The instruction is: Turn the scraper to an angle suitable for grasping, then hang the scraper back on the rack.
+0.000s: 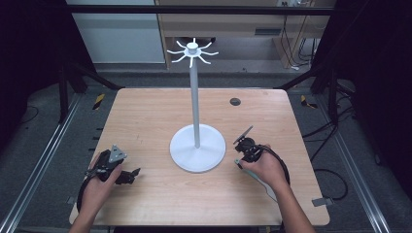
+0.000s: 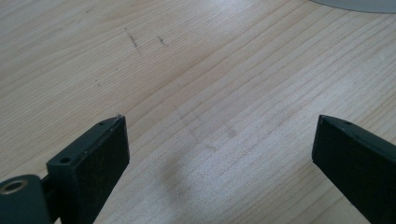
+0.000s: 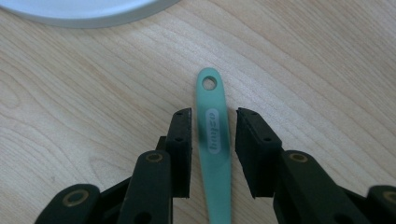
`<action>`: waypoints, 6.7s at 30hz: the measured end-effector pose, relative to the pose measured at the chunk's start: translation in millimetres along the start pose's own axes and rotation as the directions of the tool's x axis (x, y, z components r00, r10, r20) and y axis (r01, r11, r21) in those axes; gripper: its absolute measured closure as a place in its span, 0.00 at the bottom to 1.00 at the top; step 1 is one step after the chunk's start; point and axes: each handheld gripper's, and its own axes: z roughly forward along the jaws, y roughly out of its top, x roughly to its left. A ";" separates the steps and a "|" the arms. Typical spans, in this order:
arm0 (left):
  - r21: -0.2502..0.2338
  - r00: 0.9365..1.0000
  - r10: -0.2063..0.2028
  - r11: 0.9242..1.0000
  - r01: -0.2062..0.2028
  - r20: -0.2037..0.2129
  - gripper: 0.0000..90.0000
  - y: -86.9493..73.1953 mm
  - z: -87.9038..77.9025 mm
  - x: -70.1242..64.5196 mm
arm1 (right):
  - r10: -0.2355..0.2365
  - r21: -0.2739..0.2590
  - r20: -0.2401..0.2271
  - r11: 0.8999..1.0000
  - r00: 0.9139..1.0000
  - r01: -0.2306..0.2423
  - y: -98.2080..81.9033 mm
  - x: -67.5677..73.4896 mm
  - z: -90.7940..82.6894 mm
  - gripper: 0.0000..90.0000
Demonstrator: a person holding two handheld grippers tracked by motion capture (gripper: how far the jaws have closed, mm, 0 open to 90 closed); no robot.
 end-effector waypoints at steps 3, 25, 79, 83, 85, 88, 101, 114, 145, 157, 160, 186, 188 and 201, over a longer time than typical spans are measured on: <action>-0.002 1.000 -0.003 1.000 0.003 -0.001 0.04 -0.3 -0.6 0.6 | 0.007 0.011 -0.003 1.000 1.000 -0.007 0.0 -1.6 0.7 0.75; -0.004 1.000 -0.004 1.000 0.004 -0.001 0.04 -0.6 -0.7 1.4 | 0.006 0.034 -0.016 0.999 1.000 -0.005 1.0 -2.4 5.0 0.81; 0.000 1.000 -0.010 1.000 0.010 -0.002 0.04 -0.6 -0.6 2.2 | 0.103 -0.576 0.010 0.814 0.995 -0.079 -17.4 -15.8 -151.9 0.83; 0.000 1.000 -0.011 1.000 0.011 -0.003 0.04 -0.9 -0.9 2.5 | 0.110 -0.614 0.010 0.785 0.994 -0.080 -16.6 -15.3 -162.9 0.83; 0.000 1.000 -0.012 1.000 0.012 -0.003 0.04 -1.3 -0.9 2.9 | 0.107 -0.629 0.013 0.774 0.994 -0.076 -15.4 -15.5 -166.4 0.83; -0.002 1.000 -0.015 1.000 0.015 -0.004 0.04 -1.3 -1.0 3.2 | 0.112 -0.646 0.014 0.759 0.994 -0.076 -13.8 -15.5 -170.4 0.83; 0.000 1.000 -0.011 1.000 0.011 -0.003 0.04 -1.1 -0.8 2.8 | 0.098 -0.719 0.029 0.693 0.995 -0.047 -1.8 -6.7 -199.0 0.83; 0.002 1.000 -0.011 1.000 0.011 0.000 0.04 -1.0 -0.6 2.4 | 0.075 -0.760 0.034 0.649 0.997 -0.023 11.7 4.5 -215.3 0.83; -0.001 1.000 -0.010 1.000 0.010 0.001 0.04 -1.0 0.0 1.9 | 0.021 -0.812 0.049 0.583 0.999 0.027 37.0 31.6 -250.6 0.83; -0.006 1.000 -0.016 1.000 0.016 -0.010 0.04 -1.4 -0.6 1.2 | 0.004 -0.827 0.045 0.562 0.999 0.035 42.2 38.9 -256.5 0.83; -0.006 1.000 -0.018 1.000 0.018 -0.014 0.04 -1.6 -1.5 2.0 | -0.001 -0.829 0.044 0.557 0.999 0.037 43.2 40.3 -258.0 0.83; -0.012 1.000 -0.018 1.000 0.018 -0.007 0.04 -1.3 -1.9 2.3 | -0.031 -0.846 0.025 0.532 0.999 0.037 50.2 54.7 -268.5 0.83; -0.013 1.000 -0.018 1.000 0.018 -0.007 0.04 -1.1 -1.6 2.1 | -0.034 -0.848 0.024 0.529 0.999 0.038 51.1 56.8 -268.4 0.83; -0.015 1.000 -0.021 1.000 0.021 -0.005 0.04 -0.8 -1.2 2.2 | -0.049 -0.853 0.021 0.519 0.999 0.043 56.4 64.3 -271.4 0.83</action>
